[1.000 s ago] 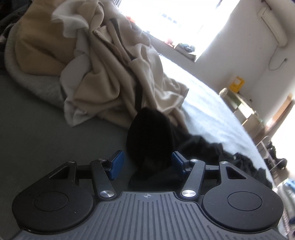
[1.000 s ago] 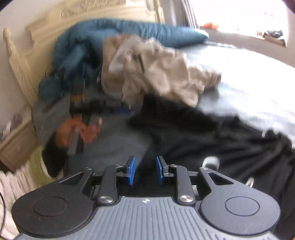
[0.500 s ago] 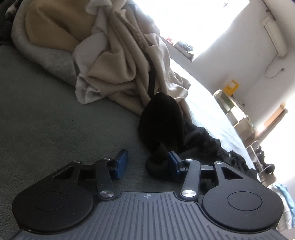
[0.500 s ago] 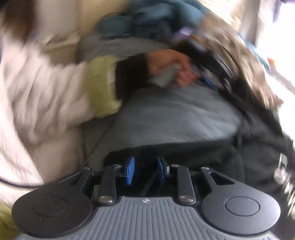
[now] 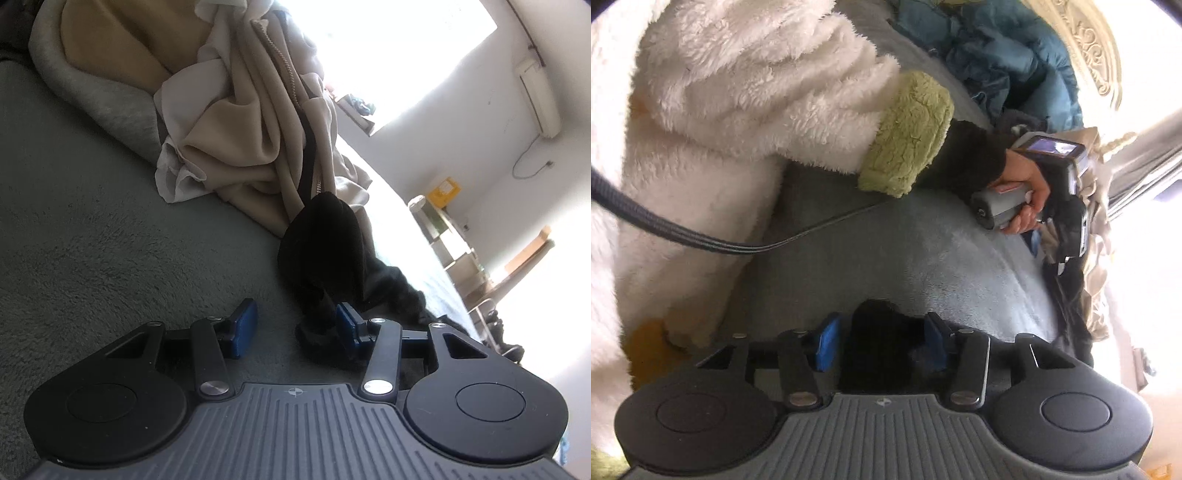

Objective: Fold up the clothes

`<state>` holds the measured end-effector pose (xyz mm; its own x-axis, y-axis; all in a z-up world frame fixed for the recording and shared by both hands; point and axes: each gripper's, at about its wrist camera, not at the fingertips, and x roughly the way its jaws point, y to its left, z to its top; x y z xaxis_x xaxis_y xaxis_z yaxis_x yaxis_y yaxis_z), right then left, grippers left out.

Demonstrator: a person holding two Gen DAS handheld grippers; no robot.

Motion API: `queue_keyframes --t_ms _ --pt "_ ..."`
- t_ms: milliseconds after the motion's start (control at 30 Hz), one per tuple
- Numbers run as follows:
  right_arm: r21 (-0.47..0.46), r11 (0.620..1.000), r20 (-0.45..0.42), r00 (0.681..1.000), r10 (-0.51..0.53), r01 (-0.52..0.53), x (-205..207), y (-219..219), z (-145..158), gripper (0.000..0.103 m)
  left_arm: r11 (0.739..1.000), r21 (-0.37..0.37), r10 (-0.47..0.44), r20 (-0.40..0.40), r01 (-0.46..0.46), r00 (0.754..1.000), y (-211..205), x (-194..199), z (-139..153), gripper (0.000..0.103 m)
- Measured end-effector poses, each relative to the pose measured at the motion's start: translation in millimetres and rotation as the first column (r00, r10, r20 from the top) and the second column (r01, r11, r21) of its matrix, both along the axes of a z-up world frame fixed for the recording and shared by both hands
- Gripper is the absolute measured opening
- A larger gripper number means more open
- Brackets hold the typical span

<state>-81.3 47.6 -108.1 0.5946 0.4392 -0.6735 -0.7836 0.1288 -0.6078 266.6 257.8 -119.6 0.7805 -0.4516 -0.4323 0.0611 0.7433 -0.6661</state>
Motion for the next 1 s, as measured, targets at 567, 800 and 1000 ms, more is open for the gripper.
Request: queue_keyframes --t_ms 567,800,1000 --pt "0.304 0.926 -0.494 0.868 -0.047 0.223 41.3 -41.1 54.2 0.007 0.992 -0.116 0.049 0.018 -0.046 0.999 14.3 -2.1 -8.8 0.039" --pt "0.318 0.938 -0.498 0.866 0.041 0.138 40.2 -39.2 53.8 0.008 0.989 -0.137 0.056 0.023 -0.052 0.998 18.3 -3.3 -9.1 0.039" --pt "0.286 0.949 -0.528 0.848 0.038 0.135 44.1 -38.6 34.3 0.008 0.986 -0.155 0.059 0.025 -0.054 0.998 21.3 -3.7 -9.9 0.038"
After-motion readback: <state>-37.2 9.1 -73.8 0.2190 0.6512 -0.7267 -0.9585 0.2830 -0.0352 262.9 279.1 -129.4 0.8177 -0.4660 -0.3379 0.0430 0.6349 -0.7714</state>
